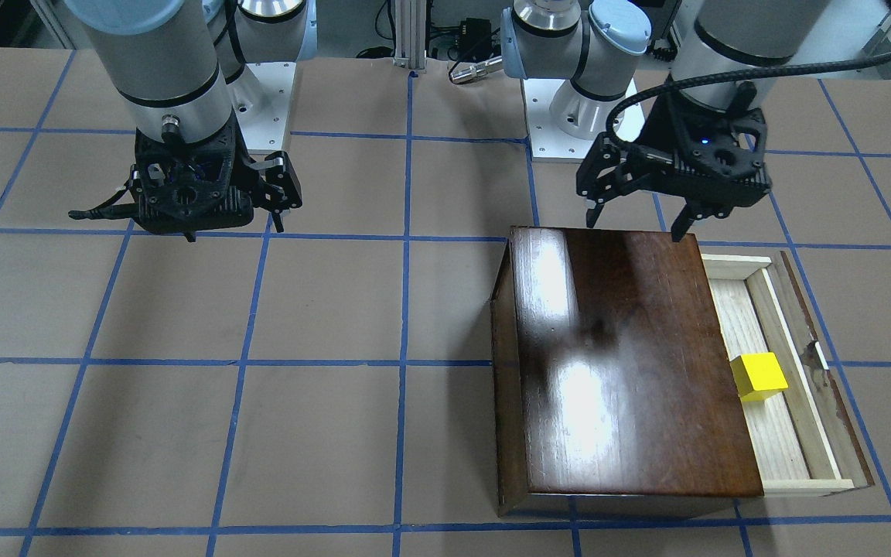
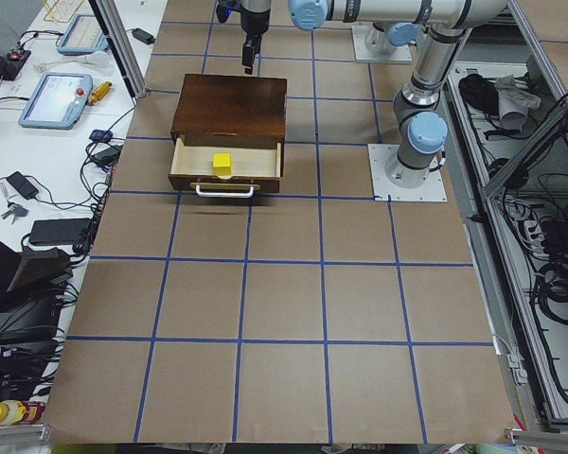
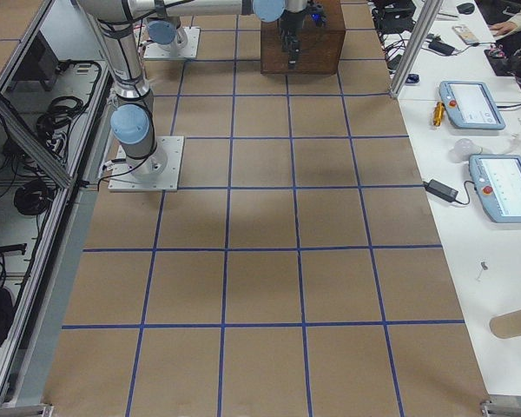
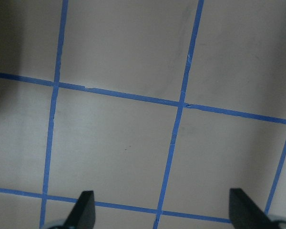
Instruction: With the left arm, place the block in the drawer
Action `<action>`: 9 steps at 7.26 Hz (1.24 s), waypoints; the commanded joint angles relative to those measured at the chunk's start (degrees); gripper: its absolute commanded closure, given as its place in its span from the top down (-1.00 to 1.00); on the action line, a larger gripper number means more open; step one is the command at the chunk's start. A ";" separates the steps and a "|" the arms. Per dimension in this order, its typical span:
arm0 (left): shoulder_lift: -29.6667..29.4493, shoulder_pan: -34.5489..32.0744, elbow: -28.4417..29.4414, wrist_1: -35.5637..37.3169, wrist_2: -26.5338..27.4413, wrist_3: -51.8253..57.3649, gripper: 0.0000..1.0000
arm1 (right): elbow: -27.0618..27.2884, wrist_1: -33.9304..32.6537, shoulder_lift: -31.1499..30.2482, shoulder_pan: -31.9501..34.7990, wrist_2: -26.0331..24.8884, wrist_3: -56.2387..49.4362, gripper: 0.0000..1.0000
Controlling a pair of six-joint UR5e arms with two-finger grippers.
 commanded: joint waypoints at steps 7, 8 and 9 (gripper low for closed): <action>1.31 -3.67 -0.65 -0.52 0.37 -9.13 1.00 | 0.00 0.00 0.00 0.00 -0.02 0.01 1.00; 1.40 -3.67 -0.48 -0.70 0.38 -9.04 1.00 | 0.00 0.00 0.00 0.00 -0.02 0.01 1.00; 1.40 -3.41 -0.39 -0.70 0.29 -8.95 1.00 | 0.00 0.00 0.00 0.00 -0.02 0.01 1.00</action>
